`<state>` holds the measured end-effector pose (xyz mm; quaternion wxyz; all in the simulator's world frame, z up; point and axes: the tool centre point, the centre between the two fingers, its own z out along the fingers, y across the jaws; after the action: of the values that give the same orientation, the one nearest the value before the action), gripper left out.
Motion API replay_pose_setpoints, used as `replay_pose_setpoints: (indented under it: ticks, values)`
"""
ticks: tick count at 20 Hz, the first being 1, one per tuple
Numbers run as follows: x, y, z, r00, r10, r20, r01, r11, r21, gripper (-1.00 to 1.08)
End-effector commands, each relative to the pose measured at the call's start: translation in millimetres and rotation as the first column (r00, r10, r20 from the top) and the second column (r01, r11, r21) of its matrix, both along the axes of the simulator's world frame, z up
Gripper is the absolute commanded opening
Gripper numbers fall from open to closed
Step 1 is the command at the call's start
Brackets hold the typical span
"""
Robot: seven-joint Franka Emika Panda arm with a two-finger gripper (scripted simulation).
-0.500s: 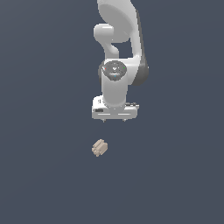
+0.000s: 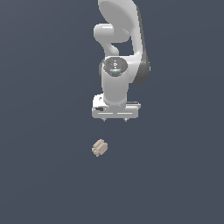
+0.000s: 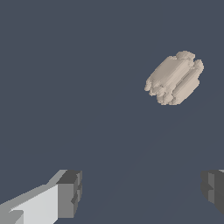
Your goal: Pick up the object and move it to a goal position.
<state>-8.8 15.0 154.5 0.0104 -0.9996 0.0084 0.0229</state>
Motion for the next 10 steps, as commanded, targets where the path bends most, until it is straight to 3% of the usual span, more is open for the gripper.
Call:
replay_pose_setpoints:
  ticks: [1, 10]
  values:
    - [0.5, 1.0, 2.1, 1.0, 0.0, 0.004, 0.0, 1.0, 0.001, 1.0]
    - [9.4, -5.4, -3.1, 0.998, -0.062, 0.005, 0.062, 0.998, 0.0, 1.0]
